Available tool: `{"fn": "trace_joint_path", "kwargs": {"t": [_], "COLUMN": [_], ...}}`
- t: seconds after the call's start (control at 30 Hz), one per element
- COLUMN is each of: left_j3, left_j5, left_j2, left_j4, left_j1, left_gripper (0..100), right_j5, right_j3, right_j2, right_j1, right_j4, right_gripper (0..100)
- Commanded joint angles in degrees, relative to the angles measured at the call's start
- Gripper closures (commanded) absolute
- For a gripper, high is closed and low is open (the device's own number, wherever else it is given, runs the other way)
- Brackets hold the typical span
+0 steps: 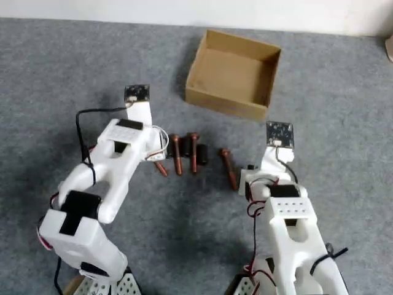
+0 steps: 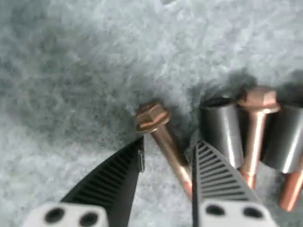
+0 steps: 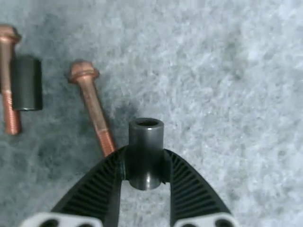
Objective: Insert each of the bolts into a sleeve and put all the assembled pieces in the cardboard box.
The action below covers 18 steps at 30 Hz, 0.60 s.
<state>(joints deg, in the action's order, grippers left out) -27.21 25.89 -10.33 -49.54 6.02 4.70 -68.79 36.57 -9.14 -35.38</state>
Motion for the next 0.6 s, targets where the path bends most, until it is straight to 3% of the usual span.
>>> {"fn": "trace_joint_path", "kwargs": {"t": [0.0, 0.17, 0.3, 0.57], "left_j3": [3.47, 4.35, 7.08, 9.27], "left_j5": [3.25, 3.34, 3.25, 2.90], "left_j2": [-2.42, -5.93, -7.25, -5.58], "left_j4": [-2.29, -3.16, -3.52, -10.55], "left_j1": [-0.04, 3.56, 3.82, 7.25], "left_gripper": [84, 85, 100, 100], "right_j5": [-0.70, -0.70, -0.70, -1.85], "right_j3": [0.40, 0.31, 0.31, -0.04], "right_j2": [-0.66, -0.66, -0.66, 5.32], "right_j1": [0.57, 0.75, 0.75, 0.57], "right_j4": [2.24, 3.12, 3.12, 2.95], "right_gripper": [99.4, 99.4, 99.4, 99.4]}}
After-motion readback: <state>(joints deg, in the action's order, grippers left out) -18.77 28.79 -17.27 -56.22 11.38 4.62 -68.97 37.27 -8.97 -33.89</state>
